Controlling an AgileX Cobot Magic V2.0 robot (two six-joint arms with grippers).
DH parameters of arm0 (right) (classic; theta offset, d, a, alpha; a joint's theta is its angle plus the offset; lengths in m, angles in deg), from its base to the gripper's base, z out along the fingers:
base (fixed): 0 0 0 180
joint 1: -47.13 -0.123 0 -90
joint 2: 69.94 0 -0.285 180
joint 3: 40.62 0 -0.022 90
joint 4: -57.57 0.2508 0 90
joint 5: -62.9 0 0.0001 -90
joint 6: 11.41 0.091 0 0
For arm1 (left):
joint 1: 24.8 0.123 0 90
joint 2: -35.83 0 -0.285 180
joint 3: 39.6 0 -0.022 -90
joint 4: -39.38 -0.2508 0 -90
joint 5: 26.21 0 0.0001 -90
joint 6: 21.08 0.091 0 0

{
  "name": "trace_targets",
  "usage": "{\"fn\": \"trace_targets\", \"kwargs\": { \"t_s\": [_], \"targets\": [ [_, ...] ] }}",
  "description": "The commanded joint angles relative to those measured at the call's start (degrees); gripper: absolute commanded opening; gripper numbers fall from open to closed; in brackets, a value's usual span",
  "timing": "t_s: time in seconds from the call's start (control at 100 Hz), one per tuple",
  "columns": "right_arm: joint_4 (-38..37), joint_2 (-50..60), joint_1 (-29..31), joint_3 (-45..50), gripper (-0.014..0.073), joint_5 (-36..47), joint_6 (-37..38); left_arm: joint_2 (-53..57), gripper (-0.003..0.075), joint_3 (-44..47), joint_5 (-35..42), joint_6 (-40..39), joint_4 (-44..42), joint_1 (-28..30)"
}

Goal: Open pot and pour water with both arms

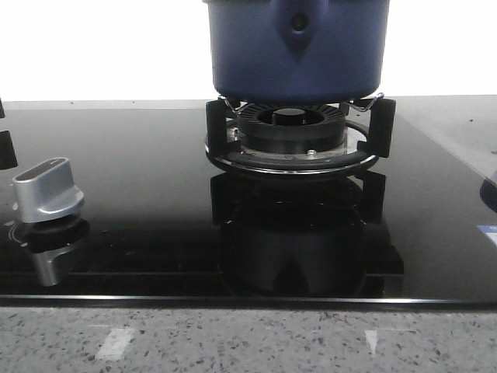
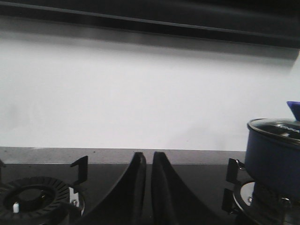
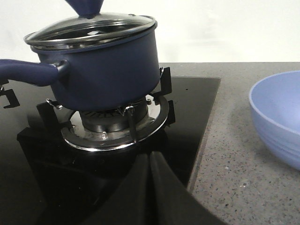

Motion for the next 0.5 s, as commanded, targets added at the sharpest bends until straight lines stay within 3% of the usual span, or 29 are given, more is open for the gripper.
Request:
{"fn": "trace_targets", "kwargs": {
  "t_s": [0.0, 0.05, 0.1, 0.21, 0.49],
  "targets": [
    [2.3, -0.4, -0.2, -1.5, -0.0056, 1.7, -0.5, -0.6, -0.002, -1.3, 2.6, -25.6, -22.0, -0.4],
    [2.3, -0.4, -0.2, -1.5, -0.0056, 1.7, -0.5, -0.6, -0.002, -0.4, 2.6, -37.1, -35.5, -0.4],
    [2.3, -0.4, -0.2, -1.5, -0.0056, 1.7, -0.5, -0.6, -0.002, 0.8, 2.8, -45.9, -43.9, -0.4],
    [2.3, -0.4, -0.2, -1.5, -0.0056, 1.7, -0.5, 0.4, -0.002, 4.6, 3.0, -58.0, -54.6, -0.4],
    [2.3, -0.4, -0.2, -1.5, -0.0056, 1.7, -0.5, 7.9, -0.002, 13.9, 3.0, -58.8, -55.9, 3.7]
  ]
}}
